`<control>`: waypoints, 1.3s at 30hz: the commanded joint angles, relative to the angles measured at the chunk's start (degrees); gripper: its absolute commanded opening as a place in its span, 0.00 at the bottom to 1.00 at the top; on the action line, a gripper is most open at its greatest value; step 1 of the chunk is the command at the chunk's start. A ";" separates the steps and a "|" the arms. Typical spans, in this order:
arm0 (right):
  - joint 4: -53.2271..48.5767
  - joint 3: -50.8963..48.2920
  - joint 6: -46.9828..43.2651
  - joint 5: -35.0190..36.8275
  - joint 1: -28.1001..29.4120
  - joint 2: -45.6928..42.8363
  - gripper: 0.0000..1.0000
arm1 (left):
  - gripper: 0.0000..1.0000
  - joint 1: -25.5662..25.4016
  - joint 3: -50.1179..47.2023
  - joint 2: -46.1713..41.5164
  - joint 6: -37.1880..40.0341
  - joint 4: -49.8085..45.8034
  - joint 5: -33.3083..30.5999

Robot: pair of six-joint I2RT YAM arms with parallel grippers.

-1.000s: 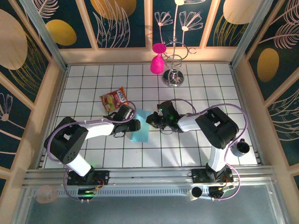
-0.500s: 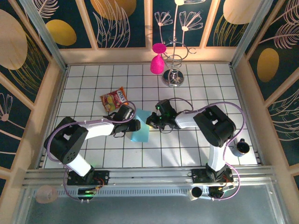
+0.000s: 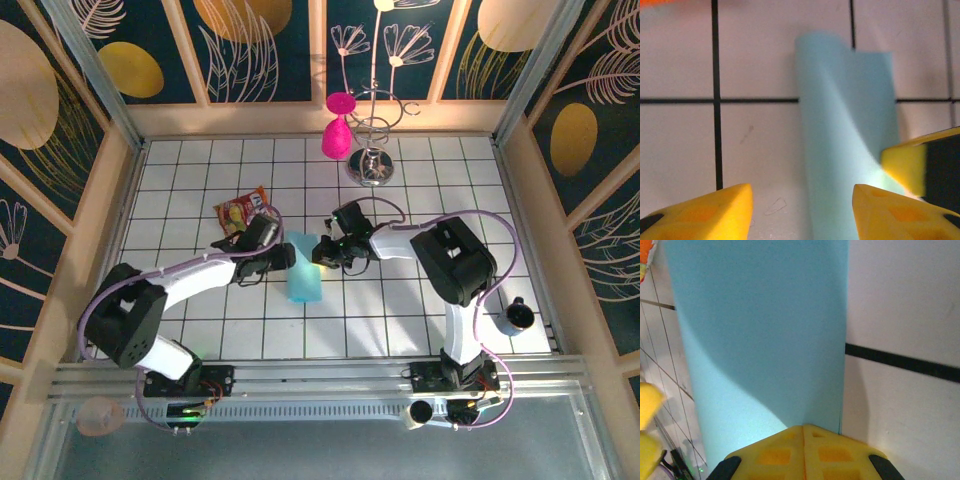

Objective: Fold a paper plane with a square sheet of paper (pick it up from the middle)
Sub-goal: Hold the square sheet of paper at the center of the table, then first fold the square sheet of paper in half at the center of the table.

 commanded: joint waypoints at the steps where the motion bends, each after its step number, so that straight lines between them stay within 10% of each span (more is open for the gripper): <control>1: -11.16 -0.54 -7.71 8.00 -1.92 5.74 0.08 | 0.52 0.16 2.42 -1.80 -0.13 -0.19 5.66; 12: -12.77 1.00 -9.07 7.63 -1.88 7.43 0.07 | 0.18 0.22 2.06 6.01 -6.54 9.38 24.10; 39: -15.93 1.43 -10.42 10.50 -1.81 8.94 0.04 | 0.01 0.35 5.90 15.87 -1.97 1.67 18.42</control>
